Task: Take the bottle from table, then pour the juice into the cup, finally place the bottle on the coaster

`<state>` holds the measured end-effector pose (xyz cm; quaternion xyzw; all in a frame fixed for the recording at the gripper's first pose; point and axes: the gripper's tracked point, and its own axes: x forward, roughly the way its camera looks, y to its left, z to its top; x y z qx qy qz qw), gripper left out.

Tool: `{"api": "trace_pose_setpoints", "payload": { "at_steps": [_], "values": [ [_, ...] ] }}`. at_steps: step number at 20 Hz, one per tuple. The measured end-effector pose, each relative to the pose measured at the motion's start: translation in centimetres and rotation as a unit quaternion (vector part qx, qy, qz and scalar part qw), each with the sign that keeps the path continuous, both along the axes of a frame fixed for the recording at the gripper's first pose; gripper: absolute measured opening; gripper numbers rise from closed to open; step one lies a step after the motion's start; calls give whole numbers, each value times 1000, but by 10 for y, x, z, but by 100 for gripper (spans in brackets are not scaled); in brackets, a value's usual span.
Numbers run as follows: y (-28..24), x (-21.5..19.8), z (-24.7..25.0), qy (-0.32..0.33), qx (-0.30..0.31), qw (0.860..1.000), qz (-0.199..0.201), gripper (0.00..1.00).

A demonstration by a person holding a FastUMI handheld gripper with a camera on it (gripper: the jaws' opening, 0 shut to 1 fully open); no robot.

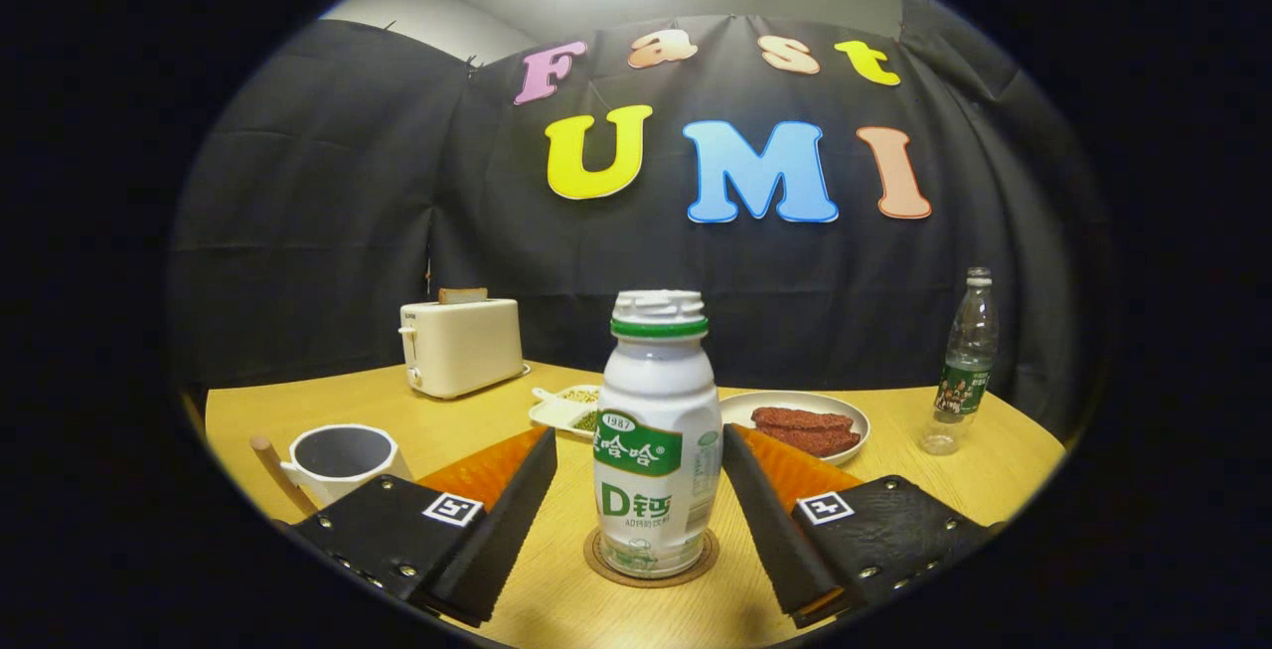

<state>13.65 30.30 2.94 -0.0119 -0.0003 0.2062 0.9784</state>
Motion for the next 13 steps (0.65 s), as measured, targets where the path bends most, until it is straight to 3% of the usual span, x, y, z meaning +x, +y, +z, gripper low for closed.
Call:
{"api": "trace_pose_setpoints", "payload": {
  "at_steps": [8, 13],
  "values": [
    [-2, -42, 94, -109, -23, 993, -26, 98],
    [-8, -73, 148, -151, -12, 988, -21, 97]
  ]
}}
